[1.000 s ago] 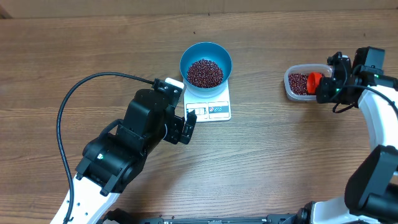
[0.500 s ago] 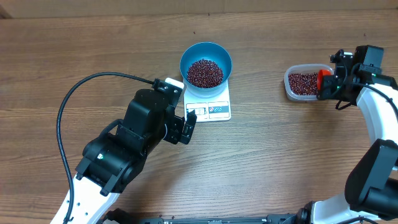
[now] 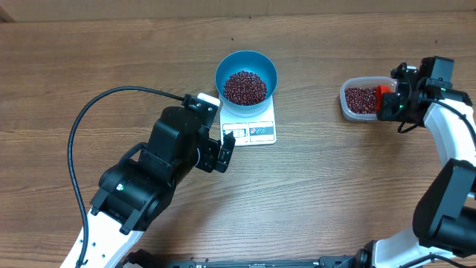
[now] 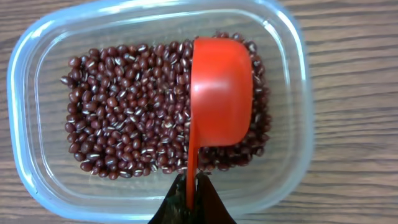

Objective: Scoop item into bowl and weigh 150g on scale
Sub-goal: 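Lower the red scoop into the tub and scoop up beans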

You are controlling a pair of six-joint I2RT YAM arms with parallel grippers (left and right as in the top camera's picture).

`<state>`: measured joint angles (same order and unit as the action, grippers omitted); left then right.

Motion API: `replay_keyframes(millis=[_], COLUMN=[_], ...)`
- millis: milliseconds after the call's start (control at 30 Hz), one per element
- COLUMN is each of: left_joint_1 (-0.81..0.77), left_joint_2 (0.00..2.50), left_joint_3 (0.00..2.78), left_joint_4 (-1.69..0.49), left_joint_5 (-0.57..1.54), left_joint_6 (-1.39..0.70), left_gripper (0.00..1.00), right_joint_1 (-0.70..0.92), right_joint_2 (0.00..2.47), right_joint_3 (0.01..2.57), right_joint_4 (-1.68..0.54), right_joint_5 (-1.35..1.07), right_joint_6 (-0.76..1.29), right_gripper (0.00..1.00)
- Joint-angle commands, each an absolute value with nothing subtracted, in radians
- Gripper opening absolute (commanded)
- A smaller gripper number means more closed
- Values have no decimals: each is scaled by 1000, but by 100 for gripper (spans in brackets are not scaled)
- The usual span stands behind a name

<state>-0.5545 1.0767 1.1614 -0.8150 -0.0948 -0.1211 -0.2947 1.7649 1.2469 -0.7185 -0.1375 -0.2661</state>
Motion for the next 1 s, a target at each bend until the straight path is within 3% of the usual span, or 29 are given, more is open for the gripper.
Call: replay_keyframes(millis=[0, 967], left_joint_1=[-550, -550], left_joint_2=[1080, 1080], left_joint_3=[1174, 1174], left_joint_4=[-812, -812], left_joint_5=[-107, -107], left_joint_6=[-123, -123], left_gripper=[99, 100], right_joint_1=[-296, -296], right_joint_2=[1785, 1787], right_joint_3=[1224, 1195], right_joint_4=[-720, -746], right_joint_5=[-167, -458], right_joint_6=[-270, -268], right_gripper=[4, 4])
